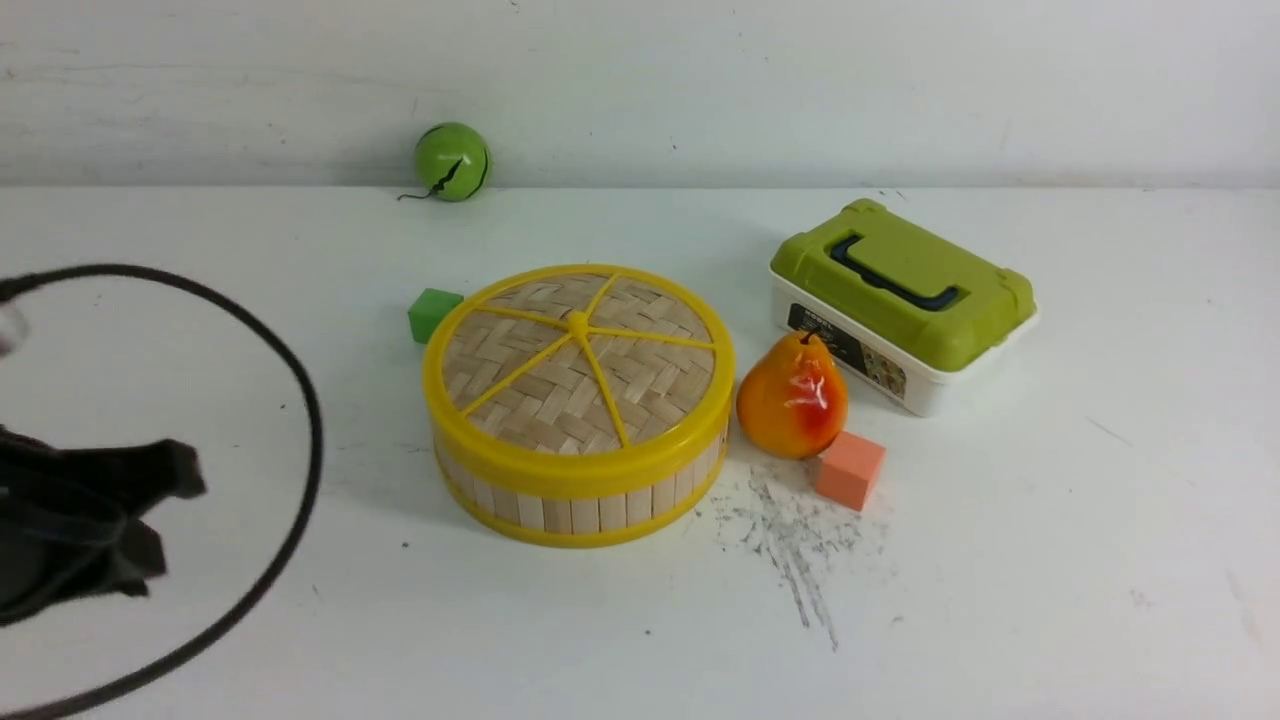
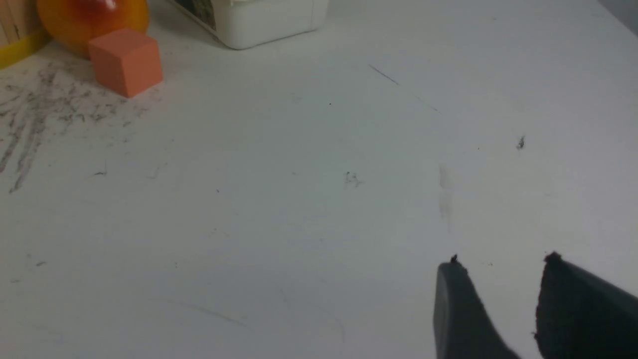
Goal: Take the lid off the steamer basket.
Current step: Use the left arm to lift the lid of the steamer, then use the left arm to place the steamer lid on the table
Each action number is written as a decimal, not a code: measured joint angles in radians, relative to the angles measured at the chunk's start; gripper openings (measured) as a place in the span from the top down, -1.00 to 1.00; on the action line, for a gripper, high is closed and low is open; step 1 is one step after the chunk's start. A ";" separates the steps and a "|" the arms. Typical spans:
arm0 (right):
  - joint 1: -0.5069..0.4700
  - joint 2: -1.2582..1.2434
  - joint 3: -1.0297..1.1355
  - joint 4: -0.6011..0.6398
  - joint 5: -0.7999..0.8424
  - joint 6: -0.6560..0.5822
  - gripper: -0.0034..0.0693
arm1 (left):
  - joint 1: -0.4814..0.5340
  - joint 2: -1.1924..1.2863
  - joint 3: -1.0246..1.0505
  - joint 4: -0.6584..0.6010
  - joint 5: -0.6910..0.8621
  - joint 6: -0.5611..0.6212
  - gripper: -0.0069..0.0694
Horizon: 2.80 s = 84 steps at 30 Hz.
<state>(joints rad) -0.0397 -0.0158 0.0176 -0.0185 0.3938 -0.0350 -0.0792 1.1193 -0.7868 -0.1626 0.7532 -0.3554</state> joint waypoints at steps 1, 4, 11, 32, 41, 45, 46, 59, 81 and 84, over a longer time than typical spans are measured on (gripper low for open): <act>0.000 0.000 0.000 0.000 0.000 0.000 0.25 | 0.000 0.043 -0.010 -0.074 0.016 0.058 0.66; 0.000 0.000 0.000 0.000 0.000 0.000 0.25 | 0.000 0.139 -0.042 -0.259 0.054 0.222 0.65; 0.000 0.000 0.000 0.000 0.000 0.000 0.25 | -0.030 0.323 -0.229 -0.543 0.153 0.513 0.63; 0.000 0.000 0.000 0.000 0.000 0.000 0.25 | -0.388 0.938 -1.305 0.152 0.402 0.196 0.06; 0.000 0.000 0.000 0.000 0.000 0.000 0.25 | -0.390 1.042 -1.372 0.197 0.387 0.165 -0.32; 0.000 0.000 0.000 0.000 0.000 0.000 0.25 | -0.390 1.075 -1.374 0.234 0.363 0.165 -0.30; 0.000 0.000 0.000 0.000 0.000 0.000 0.25 | -0.390 1.081 -1.374 0.245 0.353 0.164 -0.28; 0.000 0.000 0.000 0.000 0.000 0.000 0.25 | -0.390 1.117 -1.374 0.265 0.339 0.156 0.12; 0.000 0.000 0.000 0.000 0.000 0.000 0.25 | -0.390 0.936 -1.371 0.254 0.339 0.115 0.54; 0.000 0.000 0.000 0.000 0.000 0.000 0.25 | -0.390 0.797 -1.371 0.264 0.336 0.147 0.54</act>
<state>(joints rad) -0.0397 -0.0158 0.0176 -0.0185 0.3938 -0.0350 -0.4695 1.9161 -2.1580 0.1014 1.0895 -0.2083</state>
